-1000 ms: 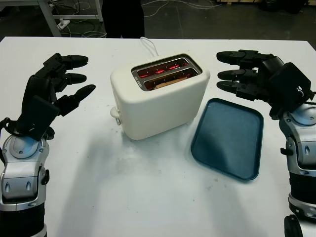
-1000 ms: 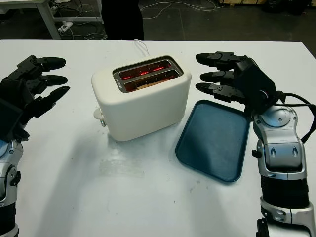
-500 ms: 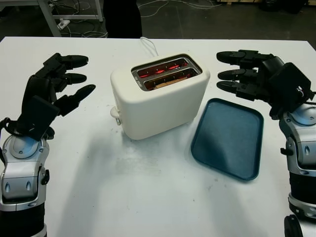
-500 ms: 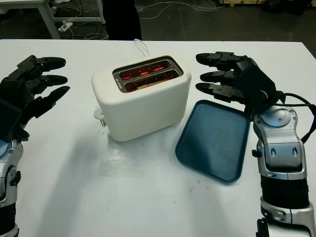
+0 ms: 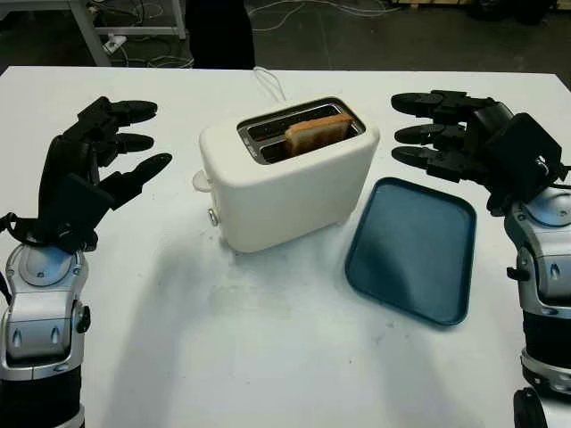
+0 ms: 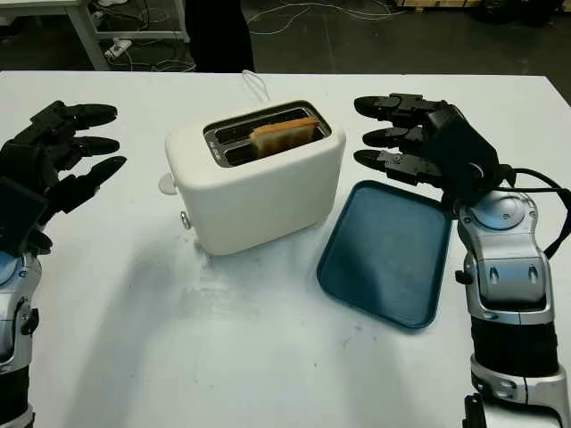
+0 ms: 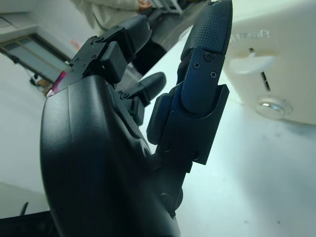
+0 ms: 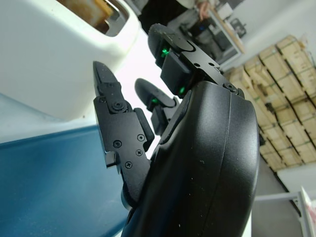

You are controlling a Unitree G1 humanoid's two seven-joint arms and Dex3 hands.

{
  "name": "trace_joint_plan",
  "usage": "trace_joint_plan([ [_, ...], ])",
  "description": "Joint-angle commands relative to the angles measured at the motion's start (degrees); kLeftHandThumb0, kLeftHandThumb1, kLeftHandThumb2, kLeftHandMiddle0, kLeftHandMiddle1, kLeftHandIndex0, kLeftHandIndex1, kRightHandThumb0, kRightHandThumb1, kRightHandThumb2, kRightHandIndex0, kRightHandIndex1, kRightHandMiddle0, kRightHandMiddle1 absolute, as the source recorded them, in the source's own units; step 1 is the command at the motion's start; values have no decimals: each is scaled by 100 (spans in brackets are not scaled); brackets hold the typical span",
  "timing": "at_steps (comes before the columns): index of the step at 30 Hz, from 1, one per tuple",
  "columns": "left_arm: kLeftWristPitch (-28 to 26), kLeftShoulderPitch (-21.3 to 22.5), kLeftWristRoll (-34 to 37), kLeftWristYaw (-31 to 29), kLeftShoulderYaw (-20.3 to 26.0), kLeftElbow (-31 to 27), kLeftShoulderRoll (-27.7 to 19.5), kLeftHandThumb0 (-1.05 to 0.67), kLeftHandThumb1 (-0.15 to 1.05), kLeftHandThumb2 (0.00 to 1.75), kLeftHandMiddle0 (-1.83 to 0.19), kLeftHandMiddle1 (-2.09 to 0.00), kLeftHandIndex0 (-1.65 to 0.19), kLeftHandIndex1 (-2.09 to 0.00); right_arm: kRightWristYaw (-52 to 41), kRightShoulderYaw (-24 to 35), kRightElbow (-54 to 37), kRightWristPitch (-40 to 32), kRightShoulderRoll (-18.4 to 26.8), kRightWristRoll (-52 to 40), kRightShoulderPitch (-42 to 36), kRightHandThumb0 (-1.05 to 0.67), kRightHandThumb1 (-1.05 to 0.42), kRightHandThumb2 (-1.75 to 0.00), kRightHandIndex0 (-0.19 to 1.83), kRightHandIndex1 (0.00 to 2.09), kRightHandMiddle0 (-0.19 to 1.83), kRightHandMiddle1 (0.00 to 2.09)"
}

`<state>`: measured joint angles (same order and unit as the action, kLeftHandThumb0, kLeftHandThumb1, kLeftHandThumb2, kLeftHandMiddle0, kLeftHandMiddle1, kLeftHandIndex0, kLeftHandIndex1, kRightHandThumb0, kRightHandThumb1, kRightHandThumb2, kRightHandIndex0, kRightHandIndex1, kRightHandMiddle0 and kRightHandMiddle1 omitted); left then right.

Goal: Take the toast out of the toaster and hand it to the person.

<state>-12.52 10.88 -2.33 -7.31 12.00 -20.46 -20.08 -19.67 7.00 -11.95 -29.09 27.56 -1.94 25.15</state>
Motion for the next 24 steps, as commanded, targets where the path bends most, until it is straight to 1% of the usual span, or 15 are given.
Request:
trace_joint_plan([
  [1,96,31,-53,28,-20,-21,-35,-83,92,17,-31,-102,-38,-71,-51,67,-7,137,34,-102,23,-5,-88,-1,44,69,68,0],
  [3,151,39,-47,18,-8,29,-28,-83,92,17,-31,-104,-38,-73,-5,23,-10,218,81,2,41,-6,-87,0,44,70,69,1],
  [6,37,45,-35,28,-7,-12,-4,-84,92,17,-31,-105,-38,-75,11,7,109,730,159,138,190,-3,-85,0,46,70,70,1],
  [8,45,41,-14,23,1,-8,3,-84,92,16,-32,-105,-38,-76,10,1,147,826,217,181,434,-9,-82,-1,44,67,69,1],
  [9,73,38,12,13,12,5,9,-84,92,16,-32,-106,-38,-76,5,15,220,953,228,166,602,-8,-80,-1,43,66,69,0],
  [11,60,28,17,9,17,-17,6,-84,92,16,-32,-105,-38,-77,-9,58,391,1219,209,83,928,4,-77,-1,45,66,70,1],
  [13,39,17,5,14,10,-47,9,-85,92,16,-33,-105,-37,-78,-101,54,592,1423,212,-17,1306,11,-73,-1,49,69,75,4],
  [18,-56,-10,65,18,16,-111,55,-86,92,15,-32,-105,-37,-78,-298,-380,915,1662,373,330,2187,13,-60,-1,60,82,88,11],
  [21,-67,-32,56,29,9,-142,62,-86,92,15,-32,-105,-36,-78,-401,-689,1270,2052,382,578,2537,15,-53,-1,67,86,94,14],
  [22,-86,-37,57,30,8,-160,66,-86,92,15,-31,-104,-35,-78,-409,-803,1408,2238,398,711,2628,10,-50,-1,70,87,97,16],
  [23,-94,-41,65,25,11,-170,67,-85,92,15,-31,-104,-35,-78,-433,-944,1548,2423,431,876,2731,-1,-49,-1,73,88,99,18],
  [24,-94,-45,64,15,10,-178,60,-85,92,15,-31,-104,-35,-78,-444,-1079,1661,2574,456,1048,2818,-7,-48,-1,75,87,100,18],
])
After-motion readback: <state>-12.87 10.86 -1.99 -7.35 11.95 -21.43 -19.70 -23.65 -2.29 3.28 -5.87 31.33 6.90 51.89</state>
